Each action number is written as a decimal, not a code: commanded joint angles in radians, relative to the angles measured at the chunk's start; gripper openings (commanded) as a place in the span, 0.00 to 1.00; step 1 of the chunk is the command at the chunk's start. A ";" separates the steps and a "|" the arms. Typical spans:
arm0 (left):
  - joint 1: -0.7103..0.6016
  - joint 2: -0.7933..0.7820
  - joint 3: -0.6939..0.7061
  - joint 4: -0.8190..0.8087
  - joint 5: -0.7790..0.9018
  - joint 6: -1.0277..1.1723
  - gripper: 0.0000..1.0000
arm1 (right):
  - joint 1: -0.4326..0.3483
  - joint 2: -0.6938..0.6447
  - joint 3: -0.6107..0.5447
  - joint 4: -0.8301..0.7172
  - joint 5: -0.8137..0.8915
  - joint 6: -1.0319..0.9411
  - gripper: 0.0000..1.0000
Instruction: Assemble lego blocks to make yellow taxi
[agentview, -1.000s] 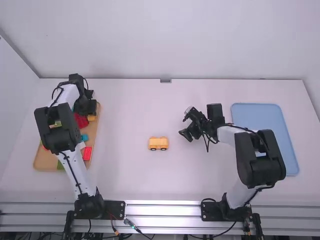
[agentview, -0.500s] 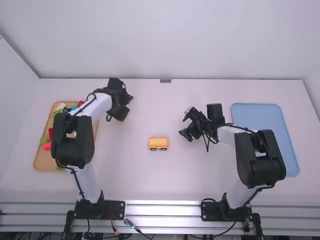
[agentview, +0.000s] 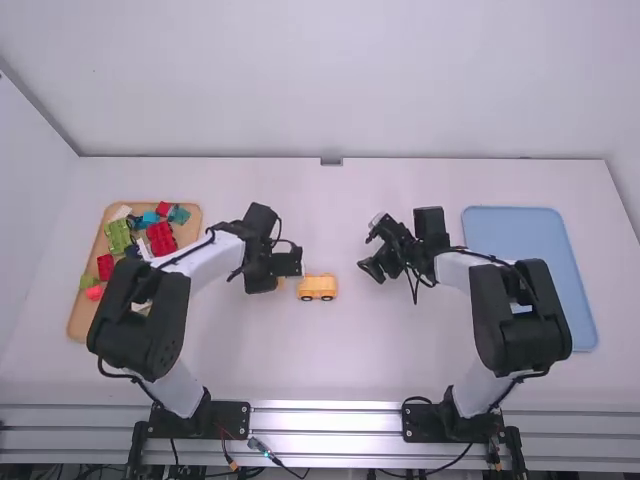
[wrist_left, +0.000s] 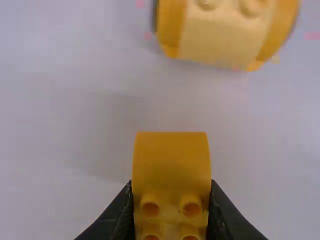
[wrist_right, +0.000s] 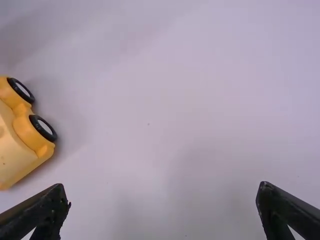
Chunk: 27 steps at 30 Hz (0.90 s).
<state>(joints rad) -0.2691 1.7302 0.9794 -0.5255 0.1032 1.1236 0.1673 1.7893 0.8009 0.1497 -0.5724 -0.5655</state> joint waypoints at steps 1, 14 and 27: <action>0.013 -0.013 -0.040 0.033 0.039 0.123 0.02 | 0.002 -0.026 -0.005 -0.001 -0.007 0.012 0.99; 0.007 -0.013 -0.109 0.123 0.039 0.122 0.13 | 0.002 -0.026 -0.005 0.001 -0.010 0.013 0.99; 0.008 -0.011 -0.110 0.138 0.039 0.070 0.55 | 0.002 -0.026 -0.005 -0.002 -0.010 0.012 0.99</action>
<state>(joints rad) -0.2646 1.7302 0.8833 -0.3801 0.1242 1.2030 0.1673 1.7893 0.8009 0.1532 -0.5724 -0.5522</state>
